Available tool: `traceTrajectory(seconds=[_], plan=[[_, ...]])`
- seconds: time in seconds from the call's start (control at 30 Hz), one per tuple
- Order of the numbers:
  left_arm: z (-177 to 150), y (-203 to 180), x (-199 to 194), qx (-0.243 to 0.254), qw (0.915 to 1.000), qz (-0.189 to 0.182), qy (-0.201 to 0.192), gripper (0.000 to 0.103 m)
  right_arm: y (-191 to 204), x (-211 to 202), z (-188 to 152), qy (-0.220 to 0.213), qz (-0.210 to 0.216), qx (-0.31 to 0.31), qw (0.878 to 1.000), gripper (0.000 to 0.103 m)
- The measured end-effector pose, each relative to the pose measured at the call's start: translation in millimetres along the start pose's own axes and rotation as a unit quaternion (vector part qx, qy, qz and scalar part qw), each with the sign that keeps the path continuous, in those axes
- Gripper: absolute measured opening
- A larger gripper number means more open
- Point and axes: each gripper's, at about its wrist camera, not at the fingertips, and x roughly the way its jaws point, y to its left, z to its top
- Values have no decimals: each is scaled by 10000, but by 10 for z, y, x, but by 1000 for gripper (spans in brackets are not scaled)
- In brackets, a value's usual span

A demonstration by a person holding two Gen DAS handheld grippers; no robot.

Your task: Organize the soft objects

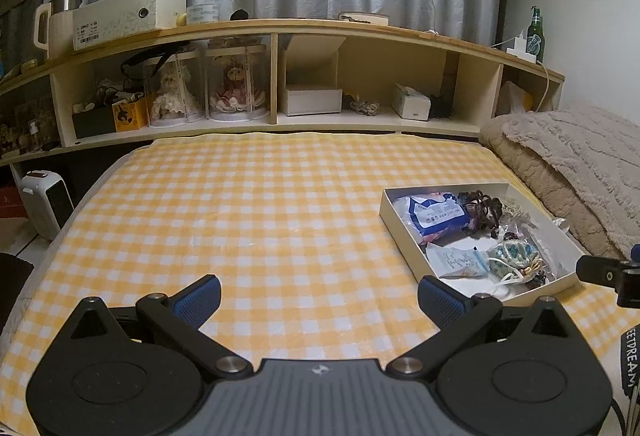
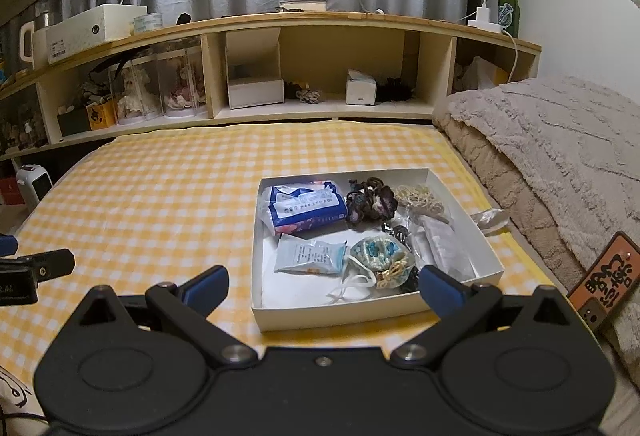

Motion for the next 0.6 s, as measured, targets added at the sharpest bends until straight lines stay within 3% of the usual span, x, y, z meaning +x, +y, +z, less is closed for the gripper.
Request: traceTrajectory(seconds=[0.6], plan=[[2,-3,-16,-13,10000,5,-3,103,1,5,-5,21,-3,4,10000,102]])
